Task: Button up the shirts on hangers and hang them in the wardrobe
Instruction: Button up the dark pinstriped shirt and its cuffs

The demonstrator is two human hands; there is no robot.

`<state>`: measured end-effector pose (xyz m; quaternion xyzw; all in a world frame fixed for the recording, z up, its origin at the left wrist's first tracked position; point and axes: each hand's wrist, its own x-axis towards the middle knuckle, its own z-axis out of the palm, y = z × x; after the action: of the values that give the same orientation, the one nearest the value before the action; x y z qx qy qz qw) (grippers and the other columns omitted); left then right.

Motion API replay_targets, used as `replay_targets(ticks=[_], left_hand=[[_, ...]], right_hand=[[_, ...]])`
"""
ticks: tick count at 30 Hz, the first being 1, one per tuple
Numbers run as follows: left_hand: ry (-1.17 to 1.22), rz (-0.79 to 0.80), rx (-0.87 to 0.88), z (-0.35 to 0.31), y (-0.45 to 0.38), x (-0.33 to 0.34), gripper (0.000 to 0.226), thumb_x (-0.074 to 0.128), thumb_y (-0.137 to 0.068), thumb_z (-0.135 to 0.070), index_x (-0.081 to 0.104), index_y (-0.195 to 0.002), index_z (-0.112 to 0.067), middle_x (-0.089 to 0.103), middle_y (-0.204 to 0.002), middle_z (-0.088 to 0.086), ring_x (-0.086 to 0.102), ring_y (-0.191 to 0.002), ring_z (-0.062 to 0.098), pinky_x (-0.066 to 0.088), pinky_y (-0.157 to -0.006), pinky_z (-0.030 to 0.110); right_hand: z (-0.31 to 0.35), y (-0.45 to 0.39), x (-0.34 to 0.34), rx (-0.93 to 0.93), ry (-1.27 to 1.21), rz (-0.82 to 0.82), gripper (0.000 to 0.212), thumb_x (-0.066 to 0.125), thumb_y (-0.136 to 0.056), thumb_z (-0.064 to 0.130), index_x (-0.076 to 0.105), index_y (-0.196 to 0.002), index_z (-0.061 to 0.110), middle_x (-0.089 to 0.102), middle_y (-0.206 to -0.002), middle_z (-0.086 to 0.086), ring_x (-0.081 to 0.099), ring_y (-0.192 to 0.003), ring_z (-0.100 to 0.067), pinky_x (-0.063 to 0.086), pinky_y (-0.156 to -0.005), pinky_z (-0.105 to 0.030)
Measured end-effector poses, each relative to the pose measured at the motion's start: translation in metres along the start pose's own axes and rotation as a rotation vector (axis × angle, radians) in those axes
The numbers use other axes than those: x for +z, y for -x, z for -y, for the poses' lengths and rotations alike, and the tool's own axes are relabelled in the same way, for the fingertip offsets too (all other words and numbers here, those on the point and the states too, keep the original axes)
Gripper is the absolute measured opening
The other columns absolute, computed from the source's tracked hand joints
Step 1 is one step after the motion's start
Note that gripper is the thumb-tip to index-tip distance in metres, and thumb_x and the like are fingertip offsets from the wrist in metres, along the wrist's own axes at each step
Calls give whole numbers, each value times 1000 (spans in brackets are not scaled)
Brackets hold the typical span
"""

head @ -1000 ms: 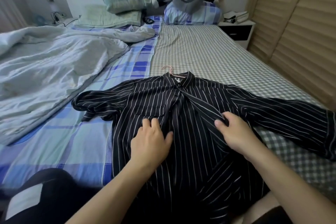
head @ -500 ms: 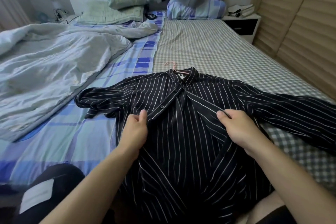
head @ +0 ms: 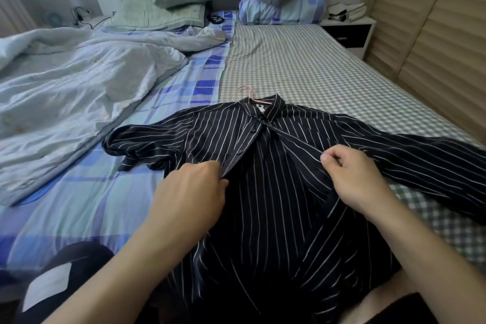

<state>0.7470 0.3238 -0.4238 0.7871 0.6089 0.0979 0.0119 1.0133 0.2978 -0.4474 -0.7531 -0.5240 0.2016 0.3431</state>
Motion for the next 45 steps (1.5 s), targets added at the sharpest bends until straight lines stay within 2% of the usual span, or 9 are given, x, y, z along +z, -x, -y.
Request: replay_targets(ticks=[3,6,9,12,17,21,32,40,45], left_hand=[[207,-55,93,-34,1,6,22,57,-98,-40,54,-82,-24,61,-76,-6,59,-75,20,45,-66,32],[237,382,158,-61,4,43,18,55,-99,-37,63,-102,-21,70,-98,2,68,-89,24,56,-79,35],[204,770,216,-57,-12,51,34,57,-100,-46,64,-118,-18,71,-106,2,70,-90,20,60,-83,37],[384,595,187,-45,-56,36,22,55,-103,-39,72,-107,-25,71,-88,-6,68,-70,9,54,-62,21],[719,92,-85,-44,-144,67,17,62,-93,-10,71,-98,-24,73,-90,-4,70,-79,12,59,-74,27],[752,129,-155,-43,-180,115,21,69,-85,-6,70,-95,-24,73,-96,-3,69,-96,17,51,-87,25],[816,258,-129,-33,-193,136,12,75,-89,-10,76,-91,-22,75,-76,-2,69,-58,8,59,-64,23],[666,215,-111,-41,-194,135,18,82,-80,-24,67,-71,-28,68,-71,-11,68,-74,13,58,-78,33],[858,285,-199,-38,-198,133,15,79,-81,-8,75,-73,-20,75,-72,5,69,-64,17,63,-77,39]], right_hand=[[7,0,1,-30,52,-63,21,55,-101,30,69,-86,25,69,-75,5,63,-71,-13,44,-60,-26],[9,4,7,-100,139,-111,17,60,-98,28,73,-87,25,65,-88,9,59,-79,-10,40,-63,-25],[4,8,20,-75,376,220,12,63,-96,36,72,-95,29,66,-92,9,63,-85,-13,48,-74,-30],[10,6,17,12,459,419,23,59,-96,53,71,-99,33,68,-86,10,64,-78,-10,55,-74,-33],[40,-58,38,-156,237,14,13,59,-100,30,70,-107,27,67,-102,9,62,-85,-9,47,-73,-23],[34,-112,101,-58,185,138,41,69,-92,37,62,-127,18,61,-123,-2,59,-114,-22,48,-98,-34],[18,-144,121,29,415,110,25,67,-94,33,68,-112,17,65,-117,-10,64,-108,-32,51,-86,-35],[14,-157,89,389,-538,356,16,71,-91,2,66,-105,7,72,-96,-11,71,-82,-22,57,-67,-31],[21,-157,101,311,-417,363,17,71,-92,10,70,-75,14,71,-81,-3,64,-75,-14,50,-71,-28]])
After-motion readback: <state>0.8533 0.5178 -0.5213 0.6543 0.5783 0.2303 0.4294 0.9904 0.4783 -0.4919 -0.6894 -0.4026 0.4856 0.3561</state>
